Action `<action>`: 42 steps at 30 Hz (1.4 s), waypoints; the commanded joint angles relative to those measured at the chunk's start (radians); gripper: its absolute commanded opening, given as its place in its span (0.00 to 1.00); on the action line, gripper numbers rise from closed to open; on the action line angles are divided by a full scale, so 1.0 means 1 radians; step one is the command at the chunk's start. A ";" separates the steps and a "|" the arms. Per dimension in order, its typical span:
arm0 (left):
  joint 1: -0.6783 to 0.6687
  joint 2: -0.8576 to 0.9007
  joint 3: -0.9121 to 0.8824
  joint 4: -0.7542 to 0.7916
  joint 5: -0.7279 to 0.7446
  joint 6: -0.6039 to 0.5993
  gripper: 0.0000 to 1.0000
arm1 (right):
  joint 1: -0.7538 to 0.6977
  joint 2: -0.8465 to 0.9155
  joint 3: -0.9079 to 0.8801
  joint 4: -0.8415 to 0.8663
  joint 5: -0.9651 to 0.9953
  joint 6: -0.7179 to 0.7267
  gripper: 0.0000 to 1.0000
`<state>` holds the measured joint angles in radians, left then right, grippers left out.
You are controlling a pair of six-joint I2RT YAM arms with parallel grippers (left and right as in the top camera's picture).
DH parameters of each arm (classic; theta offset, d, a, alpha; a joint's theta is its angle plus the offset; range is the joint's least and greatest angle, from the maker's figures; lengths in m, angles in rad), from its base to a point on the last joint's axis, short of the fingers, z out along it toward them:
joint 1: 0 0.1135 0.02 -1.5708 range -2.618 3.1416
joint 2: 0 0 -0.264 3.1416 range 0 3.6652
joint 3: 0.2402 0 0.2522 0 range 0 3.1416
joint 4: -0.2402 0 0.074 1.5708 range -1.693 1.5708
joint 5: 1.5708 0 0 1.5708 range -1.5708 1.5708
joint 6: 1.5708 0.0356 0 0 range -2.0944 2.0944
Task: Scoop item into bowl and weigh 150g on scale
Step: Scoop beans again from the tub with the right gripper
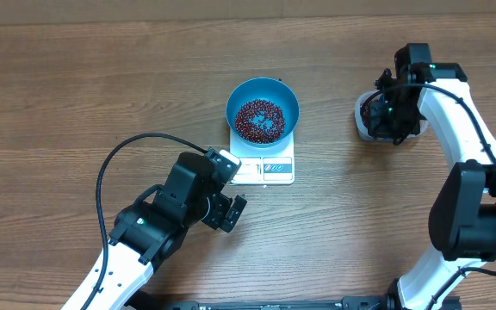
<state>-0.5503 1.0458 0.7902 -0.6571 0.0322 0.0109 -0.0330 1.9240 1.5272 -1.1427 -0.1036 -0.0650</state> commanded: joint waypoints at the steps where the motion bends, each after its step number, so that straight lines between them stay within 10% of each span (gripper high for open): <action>1: -0.004 0.002 -0.002 0.003 -0.006 0.012 1.00 | -0.003 0.013 -0.008 0.035 -0.141 -0.045 0.04; 42: -0.004 0.002 -0.002 0.003 -0.006 0.012 1.00 | -0.375 0.013 -0.022 -0.003 -0.674 -0.125 0.04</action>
<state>-0.5503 1.0458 0.7902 -0.6571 0.0322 0.0109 -0.3866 1.9301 1.5116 -1.1446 -0.6865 -0.1558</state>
